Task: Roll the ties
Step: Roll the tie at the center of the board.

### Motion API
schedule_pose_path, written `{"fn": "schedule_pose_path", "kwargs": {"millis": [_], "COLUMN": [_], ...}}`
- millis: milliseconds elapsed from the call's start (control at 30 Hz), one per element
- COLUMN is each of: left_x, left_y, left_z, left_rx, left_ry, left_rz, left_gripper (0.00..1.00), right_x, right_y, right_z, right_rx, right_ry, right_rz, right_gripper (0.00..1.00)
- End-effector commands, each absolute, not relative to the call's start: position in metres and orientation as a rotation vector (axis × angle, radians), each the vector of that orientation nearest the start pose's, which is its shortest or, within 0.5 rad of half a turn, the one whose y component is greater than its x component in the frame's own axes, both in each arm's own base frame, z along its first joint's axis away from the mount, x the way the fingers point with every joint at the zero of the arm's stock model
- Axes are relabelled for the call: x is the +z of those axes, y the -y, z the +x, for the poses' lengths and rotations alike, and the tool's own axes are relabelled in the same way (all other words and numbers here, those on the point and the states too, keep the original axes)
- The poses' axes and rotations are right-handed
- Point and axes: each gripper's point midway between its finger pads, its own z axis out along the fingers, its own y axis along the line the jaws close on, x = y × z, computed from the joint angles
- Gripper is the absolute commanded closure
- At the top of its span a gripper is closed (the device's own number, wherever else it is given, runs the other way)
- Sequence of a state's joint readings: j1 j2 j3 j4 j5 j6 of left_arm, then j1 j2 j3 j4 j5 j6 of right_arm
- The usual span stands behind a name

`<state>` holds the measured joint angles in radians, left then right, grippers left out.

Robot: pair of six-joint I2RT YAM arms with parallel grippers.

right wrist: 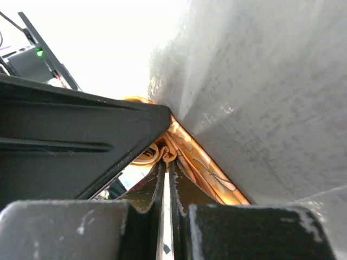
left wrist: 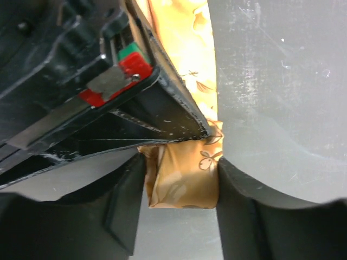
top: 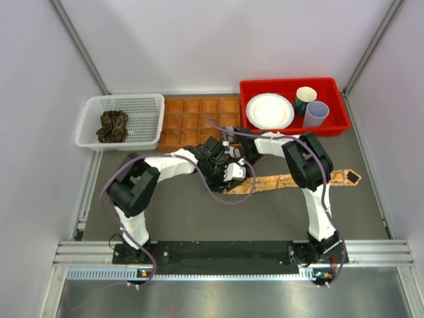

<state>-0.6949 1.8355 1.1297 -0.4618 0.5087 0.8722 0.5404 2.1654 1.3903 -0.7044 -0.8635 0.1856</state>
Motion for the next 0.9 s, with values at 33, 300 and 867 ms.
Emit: {"fn": "schedule_pose_path", "kwargs": {"millis": [33, 300, 867], "left_x": [0.011, 0.009, 0.051], "left_y": [0.276, 0.267, 0.290], "left_z": [0.251, 0.250, 0.265], "left_rx": [0.772, 0.718, 0.839], "left_ry": [2.403, 2.490, 2.524], "left_rz": [-2.477, -2.420, -2.575], "left_gripper": [0.50, 0.71, 0.28], "right_x": [0.014, 0.019, 0.006], "right_y": [-0.307, -0.307, -0.303], "right_z": [0.256, 0.263, 0.264], "right_rx": [1.270, 1.255, 1.223], "right_ry": [-2.957, -2.949, -2.976], "right_rz": [-0.687, -0.694, -0.676], "right_gripper": [1.00, 1.00, 1.00]}}
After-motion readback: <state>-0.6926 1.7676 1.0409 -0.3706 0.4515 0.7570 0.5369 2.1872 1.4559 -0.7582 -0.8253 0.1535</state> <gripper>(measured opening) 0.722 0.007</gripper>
